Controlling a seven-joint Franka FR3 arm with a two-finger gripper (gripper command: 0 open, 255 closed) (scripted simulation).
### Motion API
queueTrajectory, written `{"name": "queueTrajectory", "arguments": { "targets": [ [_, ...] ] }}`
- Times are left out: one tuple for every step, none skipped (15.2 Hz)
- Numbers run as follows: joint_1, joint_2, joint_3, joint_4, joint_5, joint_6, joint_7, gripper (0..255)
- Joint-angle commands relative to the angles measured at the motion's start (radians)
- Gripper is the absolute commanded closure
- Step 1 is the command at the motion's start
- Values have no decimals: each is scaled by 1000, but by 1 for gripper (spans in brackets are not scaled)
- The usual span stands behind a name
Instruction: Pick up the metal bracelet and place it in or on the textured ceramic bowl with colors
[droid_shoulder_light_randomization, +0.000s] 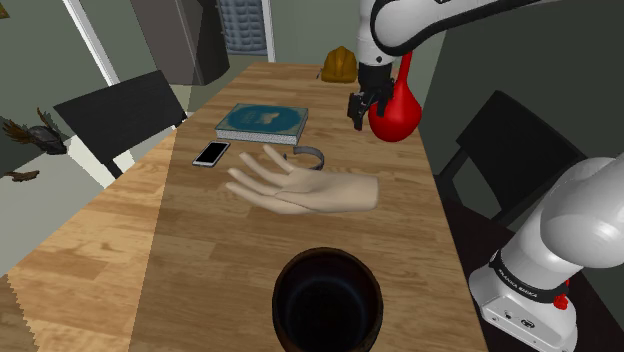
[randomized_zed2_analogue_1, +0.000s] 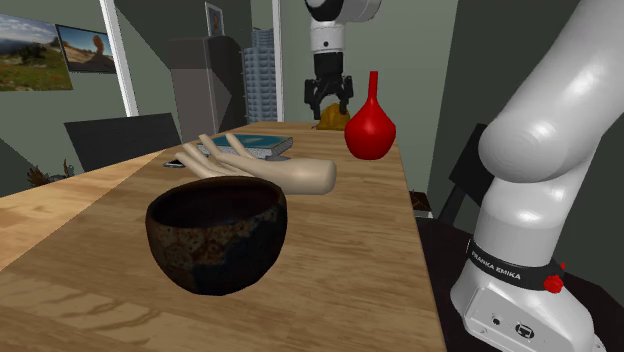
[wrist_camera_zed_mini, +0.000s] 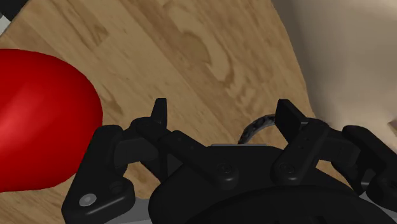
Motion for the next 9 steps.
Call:
{"name": "queueTrajectory", "arguments": {
  "targets": [
    [1, 74, 6, 27, 3, 50, 15, 0],
    [2, 109, 9, 43, 4, 71, 22, 0],
    [3, 145, 11, 59, 5, 91, 29, 0],
    [4, 181, 13, 77, 5, 111, 36, 0],
    [5, 217, 15, 97, 6, 129, 42, 0],
    [6, 254, 17, 117, 6, 146, 49, 0],
    [7, 291, 19, 139, 5, 162, 55, 0],
    [8, 328, 21, 163, 5, 177, 61, 0],
    [10, 365, 22, 187, 4, 191, 67, 0]
  ]
}}
